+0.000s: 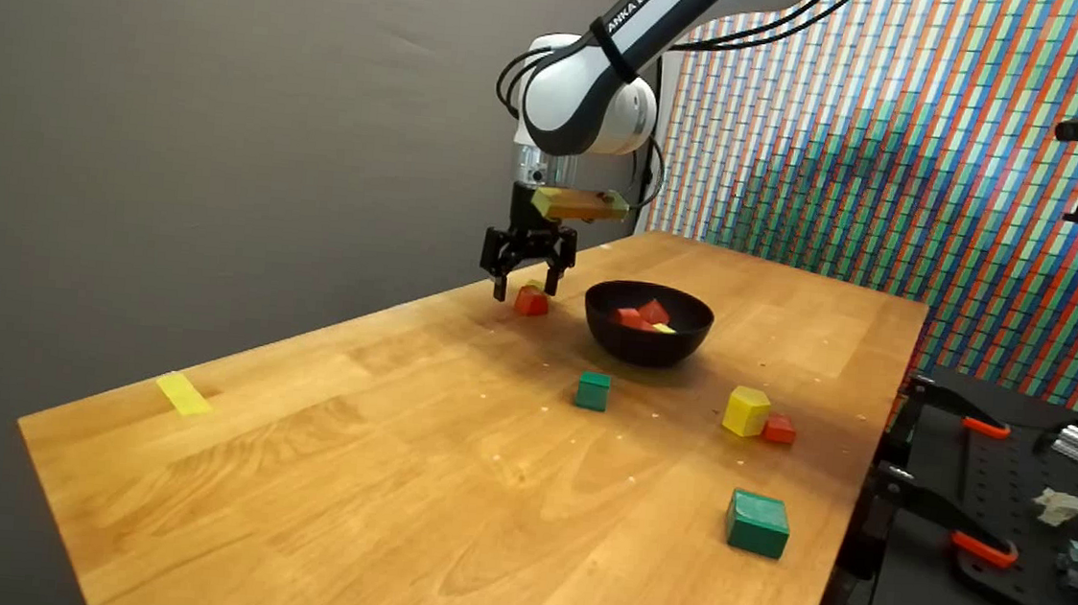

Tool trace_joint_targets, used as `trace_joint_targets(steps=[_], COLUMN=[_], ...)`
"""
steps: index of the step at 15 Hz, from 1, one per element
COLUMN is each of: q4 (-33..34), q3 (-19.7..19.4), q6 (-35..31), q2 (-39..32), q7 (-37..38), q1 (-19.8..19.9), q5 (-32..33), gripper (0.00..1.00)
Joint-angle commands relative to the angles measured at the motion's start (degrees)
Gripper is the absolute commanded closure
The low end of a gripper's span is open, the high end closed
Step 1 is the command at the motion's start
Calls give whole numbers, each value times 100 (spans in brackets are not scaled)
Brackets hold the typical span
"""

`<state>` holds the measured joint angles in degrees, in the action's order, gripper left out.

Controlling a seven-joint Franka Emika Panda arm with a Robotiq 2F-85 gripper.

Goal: Put all the blocks on the table in the black bowl

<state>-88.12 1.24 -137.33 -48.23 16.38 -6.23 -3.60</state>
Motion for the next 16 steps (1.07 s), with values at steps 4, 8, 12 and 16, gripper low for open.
trace_joint_targets(steps=[4,8,12,16], q4=[536,16,-963,-2038], q3=[5,-35,-150,39], q6=[270,272,128,-176], q2=[-369,-4,889,1880], q7=[138,-73,-514,-1128], q1=[-92,-75,-143,-6], q5=[-147,-32,376,476], gripper=[32,62,81,81])
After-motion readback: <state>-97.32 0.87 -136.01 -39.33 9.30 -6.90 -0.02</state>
